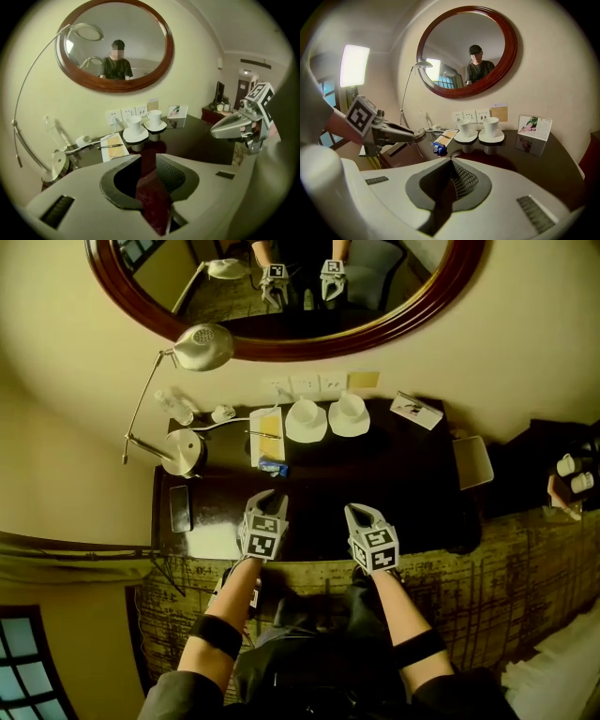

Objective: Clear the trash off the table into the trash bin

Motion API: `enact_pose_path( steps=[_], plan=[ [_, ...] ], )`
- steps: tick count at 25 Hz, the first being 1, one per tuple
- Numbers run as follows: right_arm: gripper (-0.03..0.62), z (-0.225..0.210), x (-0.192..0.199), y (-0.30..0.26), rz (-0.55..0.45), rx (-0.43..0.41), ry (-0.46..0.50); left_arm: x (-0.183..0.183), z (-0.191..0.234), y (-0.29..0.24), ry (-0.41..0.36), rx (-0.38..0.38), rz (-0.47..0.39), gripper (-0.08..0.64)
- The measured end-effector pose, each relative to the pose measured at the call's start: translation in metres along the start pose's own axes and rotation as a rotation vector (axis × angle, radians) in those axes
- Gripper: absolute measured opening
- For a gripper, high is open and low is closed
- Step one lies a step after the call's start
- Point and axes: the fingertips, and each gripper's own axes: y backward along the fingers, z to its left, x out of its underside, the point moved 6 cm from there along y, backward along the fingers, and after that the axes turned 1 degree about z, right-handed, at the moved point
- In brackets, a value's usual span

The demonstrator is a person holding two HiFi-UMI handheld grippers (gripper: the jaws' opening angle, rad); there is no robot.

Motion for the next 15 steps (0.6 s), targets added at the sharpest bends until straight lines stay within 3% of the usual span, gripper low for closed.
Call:
enact_pose_path(
  steps=[9,15],
  plan=[
    [0.003,0.007,0.022,-0.018,0.056,-0.044,0.002,0.009,0.049,-0.098,-0.464,0.086,0.209,0.287],
    [0.003,-0.003,0.026,-0.023,0.070,-0.037,0.011,0.035,0.066,-0.151,-0.725,0.137,0.358,0.293]
  ],
)
